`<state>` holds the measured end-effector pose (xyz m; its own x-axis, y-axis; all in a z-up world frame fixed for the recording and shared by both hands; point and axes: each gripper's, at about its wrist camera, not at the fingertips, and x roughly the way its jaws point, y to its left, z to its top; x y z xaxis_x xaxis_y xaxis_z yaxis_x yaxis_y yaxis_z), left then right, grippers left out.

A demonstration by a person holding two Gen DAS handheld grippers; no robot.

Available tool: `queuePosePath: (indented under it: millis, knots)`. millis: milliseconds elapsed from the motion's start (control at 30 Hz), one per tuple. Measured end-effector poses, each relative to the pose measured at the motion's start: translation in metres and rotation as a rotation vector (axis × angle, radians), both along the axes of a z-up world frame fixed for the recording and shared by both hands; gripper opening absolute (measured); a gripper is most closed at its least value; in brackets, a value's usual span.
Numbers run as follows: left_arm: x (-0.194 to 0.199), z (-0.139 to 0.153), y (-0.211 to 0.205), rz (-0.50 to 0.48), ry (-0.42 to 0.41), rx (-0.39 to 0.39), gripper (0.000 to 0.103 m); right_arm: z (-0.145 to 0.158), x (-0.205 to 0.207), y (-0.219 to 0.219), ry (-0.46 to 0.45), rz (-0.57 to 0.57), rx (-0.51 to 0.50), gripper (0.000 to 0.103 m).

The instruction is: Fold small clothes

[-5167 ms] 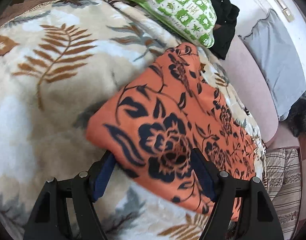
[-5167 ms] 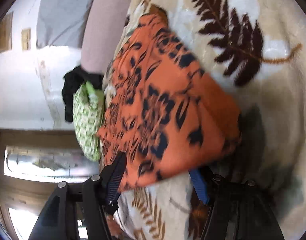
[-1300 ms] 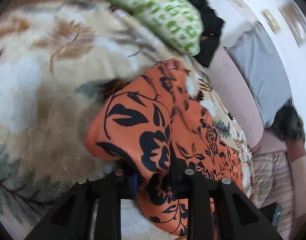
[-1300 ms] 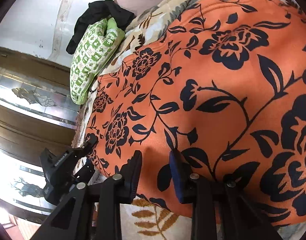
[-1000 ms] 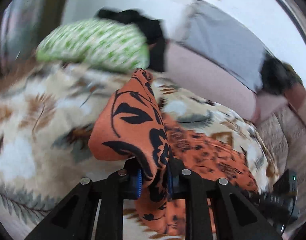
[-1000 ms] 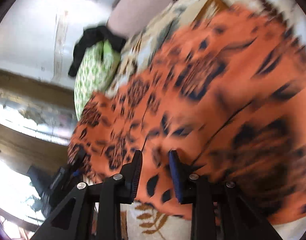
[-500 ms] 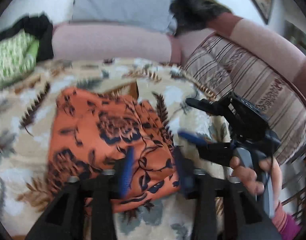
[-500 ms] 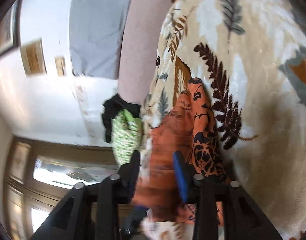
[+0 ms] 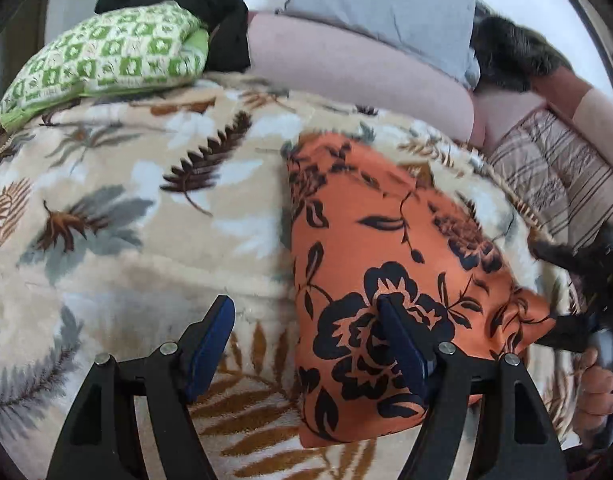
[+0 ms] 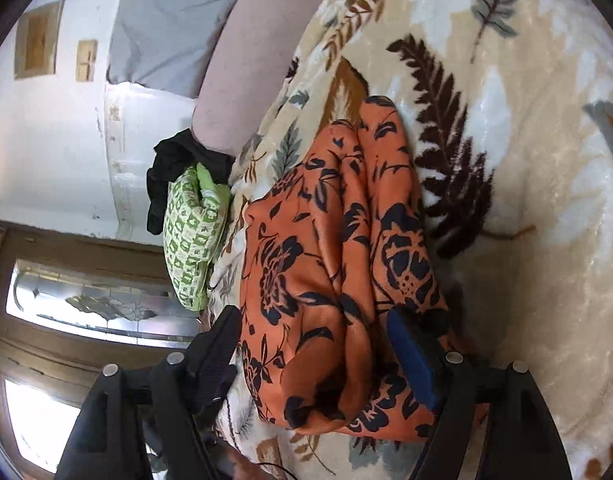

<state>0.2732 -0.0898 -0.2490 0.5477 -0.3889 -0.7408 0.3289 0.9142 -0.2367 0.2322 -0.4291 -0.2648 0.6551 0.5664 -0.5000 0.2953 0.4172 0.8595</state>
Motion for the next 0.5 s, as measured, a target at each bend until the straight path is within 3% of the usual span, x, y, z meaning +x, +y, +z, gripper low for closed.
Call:
queuePosePath:
  millis: [67, 167, 200, 233, 267, 367, 500]
  knots:
    - [0.0, -0.001, -0.01, -0.035, -0.002, 0.002, 0.076, 0.002, 0.004, 0.01, 0.007, 0.014, -0.026, 0.078]
    - [-0.003, -0.001, -0.02, -0.059, -0.011, 0.022, 0.076, 0.004, 0.01, 0.032, 0.015, 0.024, -0.145, 0.074]
    - [-0.006, 0.0, -0.021, -0.07, -0.008, 0.019, 0.076, 0.008, 0.012, 0.04, 0.007, 0.031, -0.202, 0.062]
    - [-0.007, 0.0, -0.021, -0.084, -0.005, 0.011, 0.076, 0.012, 0.012, 0.046, -0.002, 0.039, -0.258, 0.041]
    - [-0.01, 0.004, -0.021, -0.098, -0.011, 0.003, 0.076, 0.018, 0.011, 0.051, -0.016, 0.044, -0.32, 0.031]
    - [-0.016, 0.012, -0.021, -0.12, -0.042, -0.025, 0.076, 0.037, -0.001, 0.05, -0.098, 0.012, -0.391, 0.018]
    - [-0.02, 0.018, -0.022, -0.143, -0.05, -0.072, 0.076, 0.079, -0.027, 0.05, -0.224, -0.05, -0.578, 0.006]
